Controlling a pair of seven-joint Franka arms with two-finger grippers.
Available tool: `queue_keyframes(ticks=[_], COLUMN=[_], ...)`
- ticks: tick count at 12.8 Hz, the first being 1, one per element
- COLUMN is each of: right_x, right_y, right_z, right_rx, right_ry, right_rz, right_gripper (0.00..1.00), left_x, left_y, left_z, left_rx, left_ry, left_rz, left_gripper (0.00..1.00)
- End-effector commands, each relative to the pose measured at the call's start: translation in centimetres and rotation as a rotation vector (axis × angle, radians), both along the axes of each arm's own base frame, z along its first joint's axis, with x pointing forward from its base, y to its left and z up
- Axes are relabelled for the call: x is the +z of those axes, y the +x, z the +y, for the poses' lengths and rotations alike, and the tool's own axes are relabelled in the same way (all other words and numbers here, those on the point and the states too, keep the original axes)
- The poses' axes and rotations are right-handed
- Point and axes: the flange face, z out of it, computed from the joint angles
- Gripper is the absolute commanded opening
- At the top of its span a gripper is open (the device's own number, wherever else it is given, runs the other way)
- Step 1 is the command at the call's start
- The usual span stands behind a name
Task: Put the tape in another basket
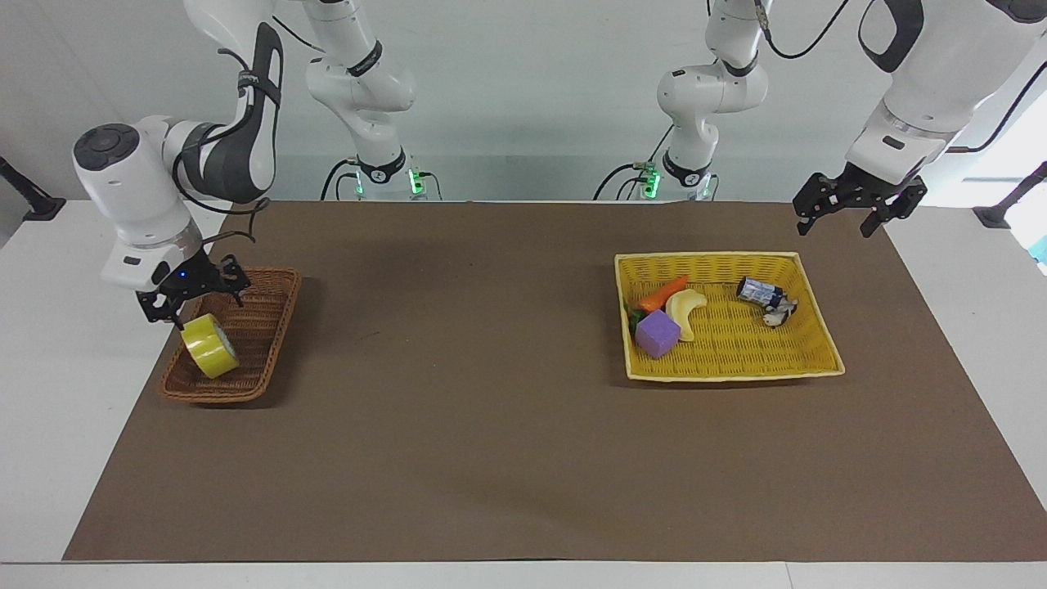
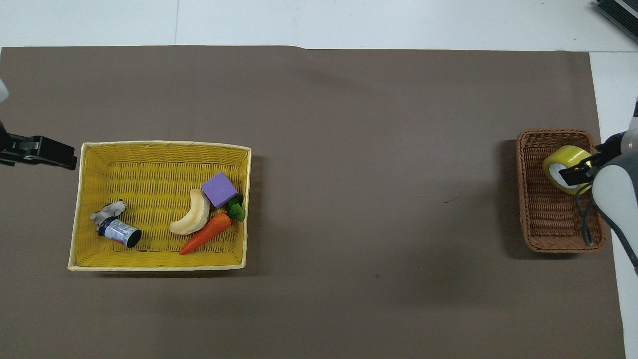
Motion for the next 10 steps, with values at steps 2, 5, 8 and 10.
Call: queue_keyframes(ticks=[2, 5, 8, 10], right_x=[2.3, 3.3, 6.1, 8.9], right_y=[-0.6, -1.3, -2.5, -3.4], right_z=[5.2, 8.7, 12.0, 14.1], right_rx=[-0.126, -0.306, -0.448, -0.513], right_ry=[0.014, 0.032, 0.059, 0.068], right_rz=[-0.021, -0.009, -0.013, -0.025], right_gripper=[1.00, 1.00, 1.00, 1.00], left_x=[0.3, 0.3, 0.3, 0.4], left_y=[-0.3, -0.3, -0.3, -0.4], left_z=[0.2, 0.2, 0.2, 0.2], left_rx=[-0.012, -0.012, -0.012, -0.012], left_ry=[0.022, 0.022, 0.022, 0.022], left_rz=[0.006, 0.006, 0.006, 0.004], left_gripper=[1.00, 1.00, 1.00, 1.00])
